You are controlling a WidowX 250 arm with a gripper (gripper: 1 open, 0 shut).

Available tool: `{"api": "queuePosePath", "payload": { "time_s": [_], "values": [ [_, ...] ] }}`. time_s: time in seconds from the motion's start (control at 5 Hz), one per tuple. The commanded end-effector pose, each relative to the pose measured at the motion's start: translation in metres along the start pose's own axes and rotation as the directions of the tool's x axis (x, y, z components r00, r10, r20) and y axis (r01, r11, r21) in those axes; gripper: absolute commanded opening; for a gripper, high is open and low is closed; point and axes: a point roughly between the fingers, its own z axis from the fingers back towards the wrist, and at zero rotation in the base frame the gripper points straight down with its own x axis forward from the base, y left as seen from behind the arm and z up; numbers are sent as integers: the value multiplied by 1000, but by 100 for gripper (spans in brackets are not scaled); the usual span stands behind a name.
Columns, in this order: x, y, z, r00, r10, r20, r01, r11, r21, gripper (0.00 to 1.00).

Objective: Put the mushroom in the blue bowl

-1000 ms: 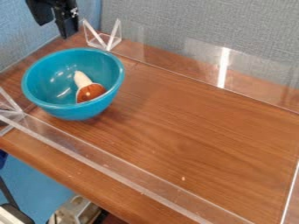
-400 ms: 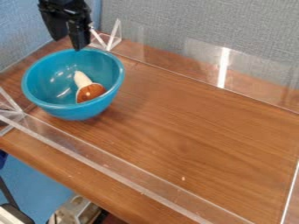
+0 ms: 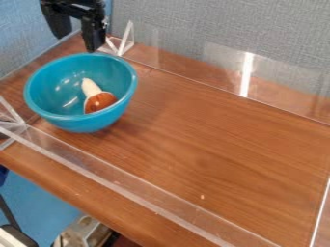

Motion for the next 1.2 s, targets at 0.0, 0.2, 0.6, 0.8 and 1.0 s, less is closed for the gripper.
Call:
{"api": "queuePosePath", "payload": {
  "time_s": [0.0,0.2,0.6,0.8,1.0],
  "values": [
    [-1,3,23,998,39,59,-42,998,47,100],
    [3,7,25,998,-6,66,3,999,39,100],
    [6,7,20,998,-33,58,31,999,37,100],
    [9,9,19,998,-17,55,15,999,39,100],
    [12,10,19,999,-4,52,2,999,40,100]
  ]
}}
